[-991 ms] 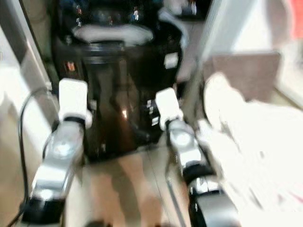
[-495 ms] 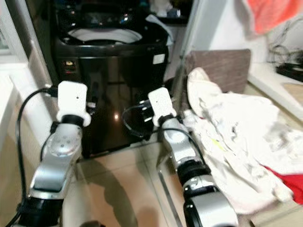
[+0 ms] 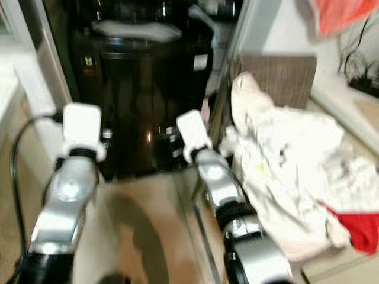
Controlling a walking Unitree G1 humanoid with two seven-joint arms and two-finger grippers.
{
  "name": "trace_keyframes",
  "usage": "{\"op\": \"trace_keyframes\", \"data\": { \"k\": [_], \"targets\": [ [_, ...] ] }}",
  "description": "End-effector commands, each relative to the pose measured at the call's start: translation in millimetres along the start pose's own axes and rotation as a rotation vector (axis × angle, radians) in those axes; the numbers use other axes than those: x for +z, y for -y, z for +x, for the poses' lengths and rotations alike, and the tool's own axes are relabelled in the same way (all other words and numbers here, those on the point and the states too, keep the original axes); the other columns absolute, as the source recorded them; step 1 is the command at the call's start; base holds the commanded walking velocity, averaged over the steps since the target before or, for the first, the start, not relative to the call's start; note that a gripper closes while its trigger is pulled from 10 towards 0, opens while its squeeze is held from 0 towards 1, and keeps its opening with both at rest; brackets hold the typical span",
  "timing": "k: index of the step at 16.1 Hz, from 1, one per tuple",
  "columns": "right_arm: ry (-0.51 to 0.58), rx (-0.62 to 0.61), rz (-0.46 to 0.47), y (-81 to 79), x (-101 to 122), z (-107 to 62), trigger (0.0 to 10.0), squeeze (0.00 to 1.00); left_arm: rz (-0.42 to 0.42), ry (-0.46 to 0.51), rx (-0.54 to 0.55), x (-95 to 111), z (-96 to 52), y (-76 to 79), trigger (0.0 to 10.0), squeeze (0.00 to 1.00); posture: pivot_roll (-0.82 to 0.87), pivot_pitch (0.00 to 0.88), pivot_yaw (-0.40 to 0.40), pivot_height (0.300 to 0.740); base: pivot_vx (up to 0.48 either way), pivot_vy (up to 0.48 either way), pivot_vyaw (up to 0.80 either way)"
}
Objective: Clothes washing
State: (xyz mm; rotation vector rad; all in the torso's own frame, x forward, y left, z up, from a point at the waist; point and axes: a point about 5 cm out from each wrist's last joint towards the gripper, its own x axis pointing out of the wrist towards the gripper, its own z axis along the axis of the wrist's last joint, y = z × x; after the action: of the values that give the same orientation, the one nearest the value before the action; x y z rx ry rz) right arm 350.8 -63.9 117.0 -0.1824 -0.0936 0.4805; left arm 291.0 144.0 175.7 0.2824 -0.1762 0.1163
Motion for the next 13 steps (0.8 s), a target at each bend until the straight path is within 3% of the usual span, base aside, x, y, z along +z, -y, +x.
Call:
{"op": "trace_keyframes", "data": {
  "k": [1,2,5,6,7,9,10,11,12,13],
  "targets": [
    [0.017,0.009,0.002,0.2,5,3.2,10.0,0.0,0.001,0.003,0.014,2,-1.6,-1.4,10.0,0.0,0.17,0.031,-0.144,0.74,0.0,0.0,0.0],
    [0.019,0.017,0.01,-3.4,5,4.0,10.0,0.0,-0.003,-0.029,-0.002,-3,-2.7,-2.3,10.0,0.0,0.2,0.054,-0.165,0.74,0.0,0.0,0.0],
    [-0.005,-0.181,0.214,22.1,-3,-1.3,10.0,0.0,-0.106,-0.145,0.014,-37,-16.4,-16.6,10.0,0.0,0.18,0.028,-0.146,0.74,0.0,0.0,0.0],
    [-0.044,-0.266,0.253,38.5,-15,-12.4,10.0,0.0,-0.104,-0.217,-0.016,-57,-32.7,-18.6,10.0,0.0,0.13,0.014,-0.105,0.74,0.0,0.0,0.0],
    [-0.069,-0.312,0.226,49.5,-29,-28.5,10.0,0.0,-0.074,-0.256,-0.091,-68,-40.8,-12.1,10.0,0.0,0.1,0.026,-0.036,0.74,0.0,0.0,0.0],
    [-0.088,-0.332,0.204,49.9,-39,-40.1,10.0,0.0,-0.011,-0.238,-0.2,-65,-38.3,-6.4,10.0,0.0,0.09,0.035,0.007,0.74,0.0,0.0,0.0],
    [-0.082,-0.331,0.209,42.6,-43,-43.5,10.0,0.0,0.067,-0.185,-0.307,-54,-30.7,-7.9,10.0,0.0,0.09,0.05,0.056,0.74,0.0,0.0,0.0],
    [-0.066,-0.313,0.208,35.1,-42,-42.0,10.0,0.0,0.082,-0.167,-0.335,-48,-25.4,-12.0,10.0,0.0,0.09,0.05,0.056,0.74,0.0,0.0,0.0],
    [-0.062,-0.304,0.212,31.4,-40,-38.2,10.0,0.0,0.087,-0.135,-0.351,-41,-16.9,-13.9,10.0,0.0,0.08,0.064,0.134,0.74,0.0,0.0,0.0],
    [-0.057,-0.3,0.205,31.8,-37,-36.2,10.0,0.0,0.061,-0.128,-0.338,-39,-13.9,-13.8,10.0,0.0,0.08,0.062,0.124,0.74,0.0,0.0,0.0]
  ]
}}
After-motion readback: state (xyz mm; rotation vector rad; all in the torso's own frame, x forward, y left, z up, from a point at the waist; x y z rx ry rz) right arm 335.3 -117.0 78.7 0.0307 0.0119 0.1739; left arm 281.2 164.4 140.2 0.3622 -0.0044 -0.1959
